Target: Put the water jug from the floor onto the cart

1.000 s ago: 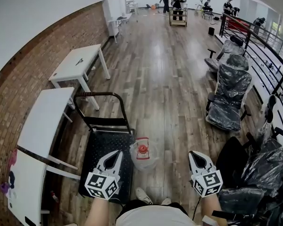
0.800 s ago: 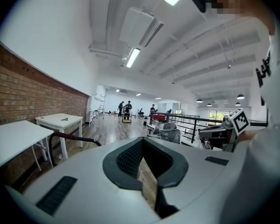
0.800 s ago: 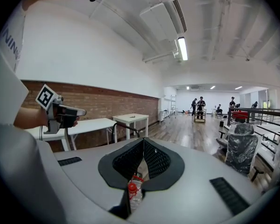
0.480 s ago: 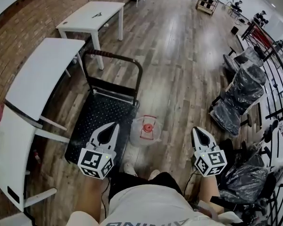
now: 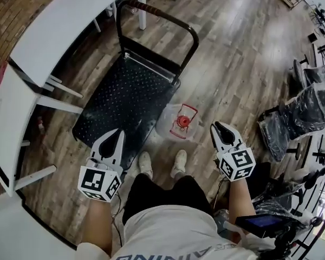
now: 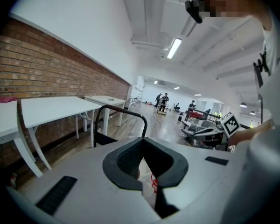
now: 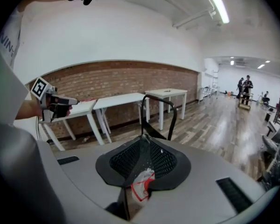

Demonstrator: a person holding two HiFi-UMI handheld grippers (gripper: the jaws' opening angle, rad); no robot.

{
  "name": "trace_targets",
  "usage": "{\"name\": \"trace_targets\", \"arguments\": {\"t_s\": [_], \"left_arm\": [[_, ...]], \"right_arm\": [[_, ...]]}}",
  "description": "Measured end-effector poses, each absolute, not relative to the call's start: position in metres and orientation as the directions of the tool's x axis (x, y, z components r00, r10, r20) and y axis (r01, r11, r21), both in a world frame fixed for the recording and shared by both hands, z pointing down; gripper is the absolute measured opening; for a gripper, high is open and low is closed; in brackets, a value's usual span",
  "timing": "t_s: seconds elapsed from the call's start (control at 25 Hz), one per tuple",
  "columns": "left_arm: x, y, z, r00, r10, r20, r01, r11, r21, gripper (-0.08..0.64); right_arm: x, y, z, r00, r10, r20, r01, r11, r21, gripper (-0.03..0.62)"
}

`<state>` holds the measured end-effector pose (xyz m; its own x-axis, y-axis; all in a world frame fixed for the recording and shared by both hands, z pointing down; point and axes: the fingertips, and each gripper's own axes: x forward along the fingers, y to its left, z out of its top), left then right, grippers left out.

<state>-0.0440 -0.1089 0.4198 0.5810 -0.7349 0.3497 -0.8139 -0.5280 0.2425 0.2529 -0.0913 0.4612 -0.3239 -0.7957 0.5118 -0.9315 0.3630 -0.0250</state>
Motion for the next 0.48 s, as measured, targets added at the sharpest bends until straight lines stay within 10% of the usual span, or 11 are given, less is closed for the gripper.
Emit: {"name": "trace_targets", "arguments": {"t_s": [0.48], "left_arm": [[-0.041,-0.075,0.519,0.41,-0.728,0.549,-0.912,-0.343,0.226,0.002]], "right_arm": [[0.232,-0.126,0.701,-0.423,-0.543,0.726,-0.797,0.604,-0.012,0.249]]}}
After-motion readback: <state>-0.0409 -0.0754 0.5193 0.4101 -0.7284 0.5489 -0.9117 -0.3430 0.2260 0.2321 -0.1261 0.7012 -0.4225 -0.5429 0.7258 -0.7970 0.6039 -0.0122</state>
